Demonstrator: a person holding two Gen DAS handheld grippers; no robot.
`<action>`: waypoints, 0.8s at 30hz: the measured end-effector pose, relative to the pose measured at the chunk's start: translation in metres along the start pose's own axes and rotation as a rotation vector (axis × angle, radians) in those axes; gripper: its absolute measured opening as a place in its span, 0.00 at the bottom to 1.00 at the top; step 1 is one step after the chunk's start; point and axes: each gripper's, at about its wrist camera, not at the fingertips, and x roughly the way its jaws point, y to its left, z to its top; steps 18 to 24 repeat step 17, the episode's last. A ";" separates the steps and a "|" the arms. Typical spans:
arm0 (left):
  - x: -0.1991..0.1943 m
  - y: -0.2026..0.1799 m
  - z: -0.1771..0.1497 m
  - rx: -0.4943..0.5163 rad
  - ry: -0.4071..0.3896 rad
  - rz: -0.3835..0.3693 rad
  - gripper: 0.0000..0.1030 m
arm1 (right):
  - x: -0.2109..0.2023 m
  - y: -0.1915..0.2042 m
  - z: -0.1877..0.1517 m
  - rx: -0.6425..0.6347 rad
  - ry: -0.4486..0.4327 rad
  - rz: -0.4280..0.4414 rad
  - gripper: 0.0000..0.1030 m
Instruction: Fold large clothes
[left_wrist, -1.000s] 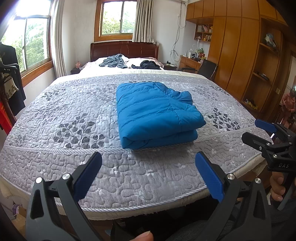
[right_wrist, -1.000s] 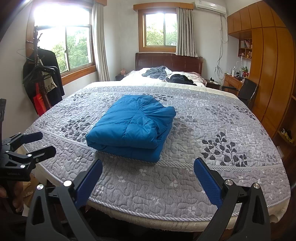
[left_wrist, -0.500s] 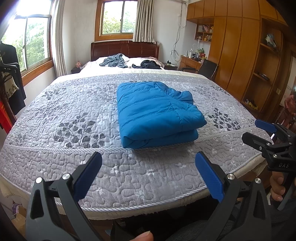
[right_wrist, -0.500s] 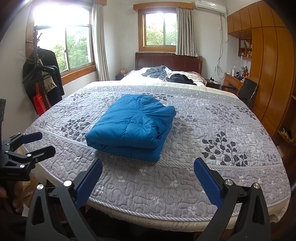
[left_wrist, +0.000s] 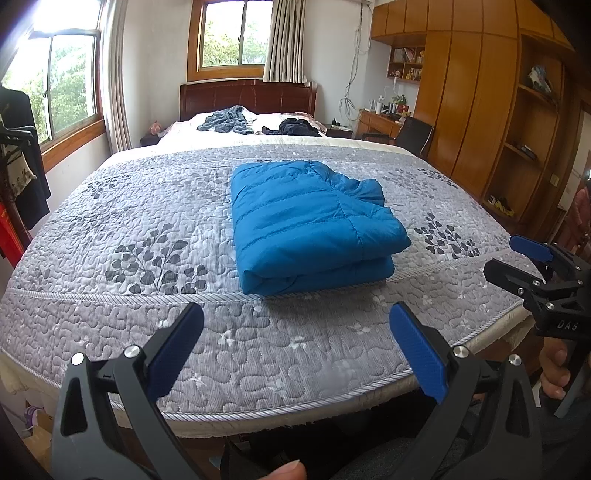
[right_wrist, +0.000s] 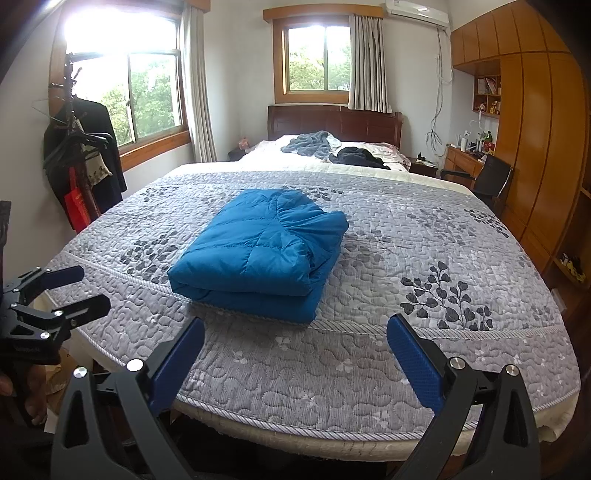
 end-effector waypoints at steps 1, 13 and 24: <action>0.000 0.000 0.000 0.000 0.001 0.000 0.97 | 0.000 0.000 0.000 -0.001 0.000 0.000 0.96; 0.001 -0.001 0.001 0.004 0.001 -0.003 0.97 | 0.001 -0.001 0.001 0.004 0.009 -0.007 0.96; 0.001 0.000 0.001 0.003 0.001 -0.003 0.97 | 0.003 -0.001 0.002 -0.001 0.015 -0.001 0.96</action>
